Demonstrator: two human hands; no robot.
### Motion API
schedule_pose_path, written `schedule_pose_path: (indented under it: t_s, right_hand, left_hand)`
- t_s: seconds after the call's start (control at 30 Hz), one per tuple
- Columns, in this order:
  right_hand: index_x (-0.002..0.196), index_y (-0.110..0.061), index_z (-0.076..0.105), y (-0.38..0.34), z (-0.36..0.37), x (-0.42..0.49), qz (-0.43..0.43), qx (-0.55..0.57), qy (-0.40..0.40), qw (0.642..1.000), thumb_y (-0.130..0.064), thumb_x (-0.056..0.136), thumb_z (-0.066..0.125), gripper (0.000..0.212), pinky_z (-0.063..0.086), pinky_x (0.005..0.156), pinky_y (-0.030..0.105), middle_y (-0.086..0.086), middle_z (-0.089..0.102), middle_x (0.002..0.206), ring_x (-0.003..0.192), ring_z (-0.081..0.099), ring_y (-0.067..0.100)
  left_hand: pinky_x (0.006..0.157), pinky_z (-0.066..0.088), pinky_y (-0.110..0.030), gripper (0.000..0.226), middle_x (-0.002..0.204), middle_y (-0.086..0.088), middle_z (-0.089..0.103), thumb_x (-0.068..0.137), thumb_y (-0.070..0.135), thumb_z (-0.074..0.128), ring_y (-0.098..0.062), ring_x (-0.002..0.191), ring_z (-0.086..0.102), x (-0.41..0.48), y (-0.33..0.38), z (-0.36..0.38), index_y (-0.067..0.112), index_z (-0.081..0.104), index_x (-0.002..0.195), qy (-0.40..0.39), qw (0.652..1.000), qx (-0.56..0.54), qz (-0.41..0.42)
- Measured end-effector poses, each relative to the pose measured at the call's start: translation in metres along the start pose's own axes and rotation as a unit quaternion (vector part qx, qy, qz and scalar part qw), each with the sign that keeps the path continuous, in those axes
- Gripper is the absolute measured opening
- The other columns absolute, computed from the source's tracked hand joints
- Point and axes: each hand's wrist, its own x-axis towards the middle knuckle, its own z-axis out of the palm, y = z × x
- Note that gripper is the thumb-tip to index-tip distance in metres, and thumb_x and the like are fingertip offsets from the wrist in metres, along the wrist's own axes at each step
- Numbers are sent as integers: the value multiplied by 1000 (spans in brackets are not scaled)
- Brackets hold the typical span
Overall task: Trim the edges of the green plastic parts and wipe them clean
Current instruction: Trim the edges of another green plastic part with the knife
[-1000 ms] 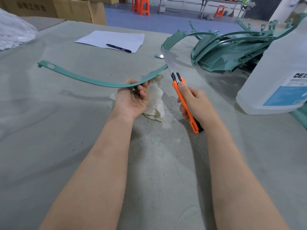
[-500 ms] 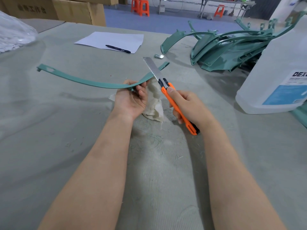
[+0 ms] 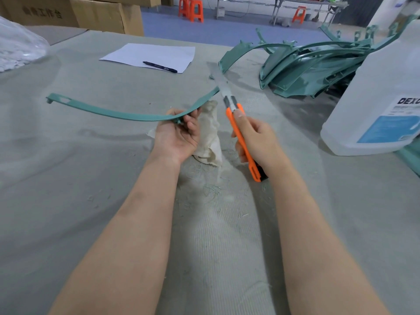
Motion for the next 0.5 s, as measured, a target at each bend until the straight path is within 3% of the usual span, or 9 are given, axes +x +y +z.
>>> schedule_pose_path:
  t_s: [0.1,0.27,0.37,0.5]
  right_hand:
    - [78,-9,59,6,-7,4,30,4,54,998,-56,97,42,53,47,46,27,7,56,56,45,52,16]
    - [79,-9,58,6,-7,5,19,-12,46,999,-54,97,43,52,45,44,24,6,56,55,44,51,16]
    - [77,-9,58,6,-7,5,15,-18,43,999,-54,97,43,51,46,44,24,6,55,54,43,50,16]
    - [74,-11,57,7,-8,5,20,-26,37,999,-56,94,46,51,47,46,25,5,55,51,41,50,15]
  left_hand:
    - [36,42,-13,45,55,-7,64,66,10,50,-5,35,53,0,-1,-1,-3,52,108,-2,1000,-1,4]
    - [36,42,-12,32,55,-5,63,68,10,48,-5,36,53,0,-1,0,-6,58,94,-1,999,34,4]
    - [36,42,-12,20,54,-5,61,85,9,42,-5,36,52,1,-1,1,-3,57,90,7,998,56,7]
    - [36,41,-13,22,56,-6,60,93,9,38,-6,36,51,0,1,4,2,55,82,13,996,80,20]
